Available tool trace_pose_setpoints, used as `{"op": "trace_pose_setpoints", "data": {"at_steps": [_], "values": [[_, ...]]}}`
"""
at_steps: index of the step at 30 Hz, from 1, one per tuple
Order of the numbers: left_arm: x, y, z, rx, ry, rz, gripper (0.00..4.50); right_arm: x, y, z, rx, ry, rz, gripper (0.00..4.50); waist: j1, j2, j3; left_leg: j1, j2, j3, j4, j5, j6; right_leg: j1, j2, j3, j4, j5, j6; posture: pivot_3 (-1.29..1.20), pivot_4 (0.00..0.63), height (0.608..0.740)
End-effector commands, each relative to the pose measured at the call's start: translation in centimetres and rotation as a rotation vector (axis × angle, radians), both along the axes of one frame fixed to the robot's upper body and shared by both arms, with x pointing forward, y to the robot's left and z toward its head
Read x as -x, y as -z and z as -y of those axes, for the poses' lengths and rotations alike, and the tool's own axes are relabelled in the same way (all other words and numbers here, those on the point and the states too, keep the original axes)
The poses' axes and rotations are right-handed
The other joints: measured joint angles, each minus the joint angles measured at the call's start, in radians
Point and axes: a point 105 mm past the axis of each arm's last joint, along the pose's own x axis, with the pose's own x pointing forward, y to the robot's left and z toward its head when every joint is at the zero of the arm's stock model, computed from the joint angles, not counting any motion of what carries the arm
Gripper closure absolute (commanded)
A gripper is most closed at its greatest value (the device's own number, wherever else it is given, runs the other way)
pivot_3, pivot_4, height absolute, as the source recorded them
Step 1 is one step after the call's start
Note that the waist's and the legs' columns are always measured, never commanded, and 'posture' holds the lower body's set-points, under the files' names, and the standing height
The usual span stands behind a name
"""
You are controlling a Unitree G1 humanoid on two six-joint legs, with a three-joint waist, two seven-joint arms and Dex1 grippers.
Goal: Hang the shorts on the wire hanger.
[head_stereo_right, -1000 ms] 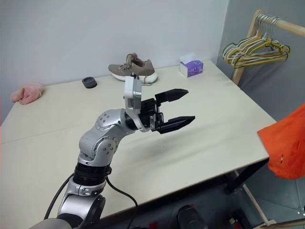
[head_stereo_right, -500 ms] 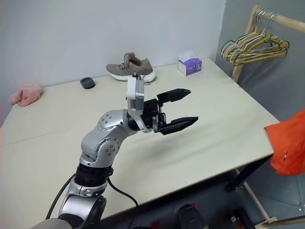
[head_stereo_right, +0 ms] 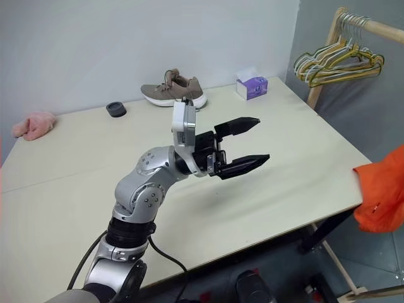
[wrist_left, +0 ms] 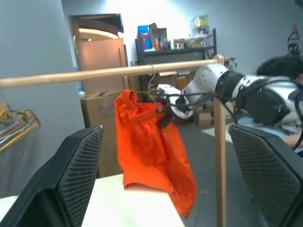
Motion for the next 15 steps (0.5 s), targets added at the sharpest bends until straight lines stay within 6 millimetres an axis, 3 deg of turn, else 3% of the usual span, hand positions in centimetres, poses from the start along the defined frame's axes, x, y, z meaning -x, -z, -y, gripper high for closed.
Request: {"op": "trace_pose_setpoints", "data": {"at_steps": [1,10,12,15], "values": [[0.6,-1.4,0.2,0.031,0.024,0.044,0.00,0.3,-2.4,0.2,0.048,0.007,0.086,3.81,0.000,0.000,0.000,0.000,0.000,0.000,0.000,0.000,0.000,0.000,0.000,0.000,0.000,0.000,0.000,-0.38,0.104,0.740],[0.7,-1.2,0.3,0.030,0.022,0.041,0.00,2.2,-4.3,-1.0,0.013,0.070,0.274,0.73,0.000,0.001,0.000,-0.001,0.000,0.000,0.000,0.000,0.000,0.000,0.000,0.001,0.000,0.000,0.000,-0.38,0.100,0.740],[0.6,-1.1,0.3,0.028,0.021,0.040,0.00,2.9,-5.3,-1.2,0.101,0.084,0.297,0.01,0.002,0.001,-0.001,-0.001,0.000,0.000,0.000,0.000,0.000,0.000,0.000,0.000,0.000,0.000,0.000,-0.38,0.100,0.740],[0.6,-1.1,0.3,0.027,0.020,0.040,0.00,3.5,-6.7,-1.5,0.247,0.102,0.320,0.01,0.002,0.002,-0.001,-0.001,0.000,-0.001,0.000,0.000,0.000,-0.001,0.000,0.000,0.000,0.000,0.001,-0.39,0.100,0.740]]}}
